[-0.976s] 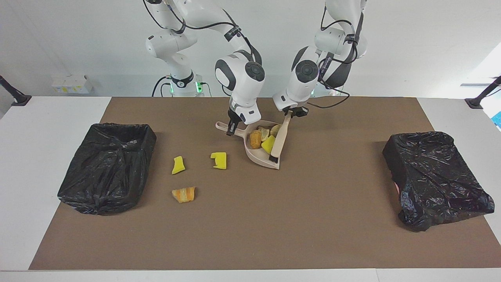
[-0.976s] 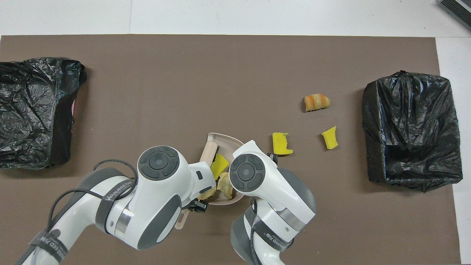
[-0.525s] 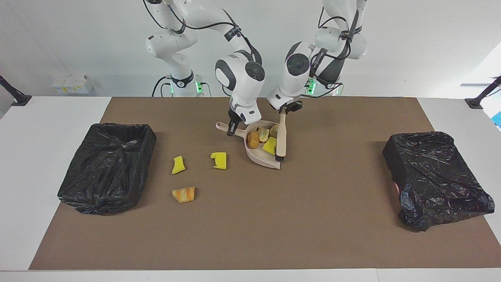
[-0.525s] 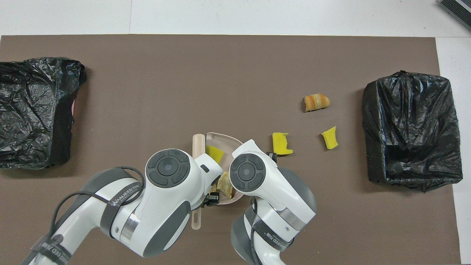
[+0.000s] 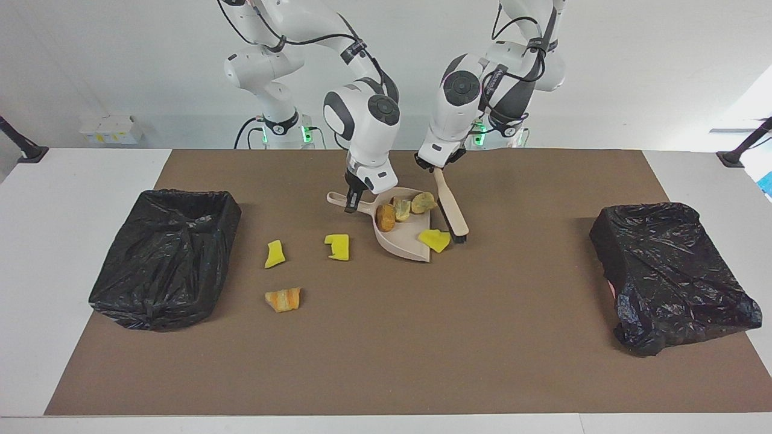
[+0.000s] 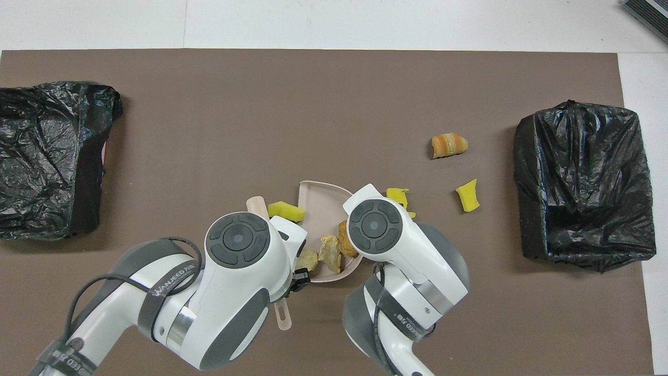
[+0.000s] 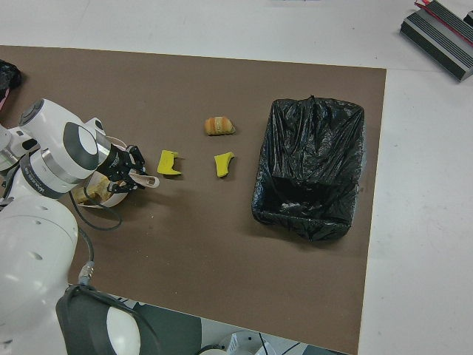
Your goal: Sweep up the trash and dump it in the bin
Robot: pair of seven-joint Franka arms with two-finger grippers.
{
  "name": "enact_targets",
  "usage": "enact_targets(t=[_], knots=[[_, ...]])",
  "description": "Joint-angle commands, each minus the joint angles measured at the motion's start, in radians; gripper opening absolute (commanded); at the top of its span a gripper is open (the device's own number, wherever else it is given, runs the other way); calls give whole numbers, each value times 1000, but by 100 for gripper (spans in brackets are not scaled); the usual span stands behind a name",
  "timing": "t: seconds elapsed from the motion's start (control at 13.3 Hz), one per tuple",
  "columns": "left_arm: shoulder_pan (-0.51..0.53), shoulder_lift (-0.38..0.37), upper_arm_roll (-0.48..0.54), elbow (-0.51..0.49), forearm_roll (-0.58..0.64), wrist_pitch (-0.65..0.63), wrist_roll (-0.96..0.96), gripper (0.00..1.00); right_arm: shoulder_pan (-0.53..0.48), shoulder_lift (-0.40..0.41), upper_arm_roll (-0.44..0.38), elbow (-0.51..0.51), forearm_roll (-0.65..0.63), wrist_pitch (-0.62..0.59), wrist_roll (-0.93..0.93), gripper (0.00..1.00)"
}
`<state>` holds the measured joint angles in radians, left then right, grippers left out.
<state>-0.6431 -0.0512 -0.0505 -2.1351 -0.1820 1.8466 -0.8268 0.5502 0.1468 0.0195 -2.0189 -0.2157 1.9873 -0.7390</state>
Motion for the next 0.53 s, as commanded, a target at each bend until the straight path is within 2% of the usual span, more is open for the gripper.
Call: enact_targets(t=[0.0, 0.15, 0.45], knots=[[-29, -62, 11, -69, -8, -1, -15, 0, -16, -30, 8, -14, 9, 19, -31, 0], [-17, -75, 12, -97, -8, 2, 29, 0, -16, -33, 7, -30, 34, 51, -33, 0], [54, -85, 14, -137, -8, 6, 253, 0, -10, -32, 7, -72, 45, 117, -23, 0]])
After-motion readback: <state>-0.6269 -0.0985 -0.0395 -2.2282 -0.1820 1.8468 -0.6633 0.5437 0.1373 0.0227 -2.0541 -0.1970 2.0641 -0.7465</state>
